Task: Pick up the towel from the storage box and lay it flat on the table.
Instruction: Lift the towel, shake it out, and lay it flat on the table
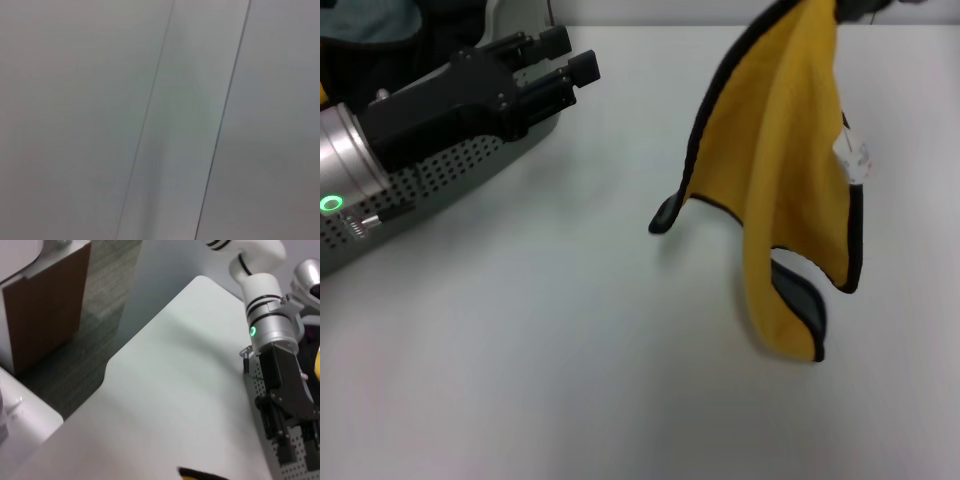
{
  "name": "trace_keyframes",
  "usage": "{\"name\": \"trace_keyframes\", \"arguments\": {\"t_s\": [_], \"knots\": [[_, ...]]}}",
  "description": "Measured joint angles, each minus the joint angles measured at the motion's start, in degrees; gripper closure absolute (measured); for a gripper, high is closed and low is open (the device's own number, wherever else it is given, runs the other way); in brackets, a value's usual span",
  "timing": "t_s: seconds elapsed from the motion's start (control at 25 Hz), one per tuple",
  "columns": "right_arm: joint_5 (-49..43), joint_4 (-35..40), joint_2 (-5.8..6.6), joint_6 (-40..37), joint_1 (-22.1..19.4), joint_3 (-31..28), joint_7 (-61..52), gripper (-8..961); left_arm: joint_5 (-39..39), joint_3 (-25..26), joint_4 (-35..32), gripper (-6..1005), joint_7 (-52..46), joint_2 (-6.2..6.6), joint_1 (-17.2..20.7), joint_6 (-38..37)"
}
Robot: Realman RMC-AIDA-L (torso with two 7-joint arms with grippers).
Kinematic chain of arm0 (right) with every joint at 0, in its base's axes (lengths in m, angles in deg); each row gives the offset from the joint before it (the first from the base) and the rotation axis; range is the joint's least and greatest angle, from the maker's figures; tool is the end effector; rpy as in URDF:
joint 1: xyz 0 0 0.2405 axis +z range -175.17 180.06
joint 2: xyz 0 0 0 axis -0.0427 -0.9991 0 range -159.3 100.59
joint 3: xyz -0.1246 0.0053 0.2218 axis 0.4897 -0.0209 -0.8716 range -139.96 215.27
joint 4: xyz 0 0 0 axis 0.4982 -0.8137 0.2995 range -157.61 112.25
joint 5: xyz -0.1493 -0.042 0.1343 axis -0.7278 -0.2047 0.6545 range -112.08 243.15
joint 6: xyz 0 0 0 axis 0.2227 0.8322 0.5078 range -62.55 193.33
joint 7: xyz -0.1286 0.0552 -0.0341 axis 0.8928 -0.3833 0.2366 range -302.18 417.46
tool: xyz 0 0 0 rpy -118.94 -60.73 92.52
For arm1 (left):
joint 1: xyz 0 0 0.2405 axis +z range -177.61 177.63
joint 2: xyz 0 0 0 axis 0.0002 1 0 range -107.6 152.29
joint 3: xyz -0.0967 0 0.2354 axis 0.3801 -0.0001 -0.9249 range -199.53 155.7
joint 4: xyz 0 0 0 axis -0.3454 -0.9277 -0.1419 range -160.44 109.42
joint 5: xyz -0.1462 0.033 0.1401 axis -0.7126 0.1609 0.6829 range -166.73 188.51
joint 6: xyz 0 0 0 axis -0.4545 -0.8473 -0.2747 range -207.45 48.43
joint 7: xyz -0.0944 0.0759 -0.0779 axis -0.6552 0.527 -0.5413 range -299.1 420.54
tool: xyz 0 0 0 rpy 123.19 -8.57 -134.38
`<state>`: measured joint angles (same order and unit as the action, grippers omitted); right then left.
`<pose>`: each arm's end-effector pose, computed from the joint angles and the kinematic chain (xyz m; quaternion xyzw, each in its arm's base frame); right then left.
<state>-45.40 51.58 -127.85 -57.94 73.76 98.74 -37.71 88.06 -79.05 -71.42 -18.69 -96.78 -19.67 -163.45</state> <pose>-0.0399 0.3510 0.1468 0.9293 0.3610 0.0576 0.0533 -0.2312 0.3240 0.0362 -0.8613 -0.1970 -0.4145 0.2180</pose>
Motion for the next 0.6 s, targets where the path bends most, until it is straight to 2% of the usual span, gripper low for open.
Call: {"name": "trace_keyframes", "arguments": {"t_s": [0.2,0.32,0.44,0.6], "knots": [[-0.8,0.5,0.71,0.1,3.6,0.4,2.5,907,0.0,0.1,0.8,475,0.5,1.22,0.2,-2.2],[-2.4,-0.1,0.99,0.5,5.2,-0.4,4.8,906,0.0,0.3,3.0,475,0.8,2.40,-0.6,-6.0],[-4.9,-1.0,0.46,1.5,6.1,-0.9,7.0,904,0.0,1.5,6.1,476,0.4,3.02,-1.8,-9.9],[-8.3,-3.2,-0.62,3.7,6.4,-0.9,10.2,903,0.9,1.5,7.7,476,1.0,2.86,-2.4,-8.2]]}}
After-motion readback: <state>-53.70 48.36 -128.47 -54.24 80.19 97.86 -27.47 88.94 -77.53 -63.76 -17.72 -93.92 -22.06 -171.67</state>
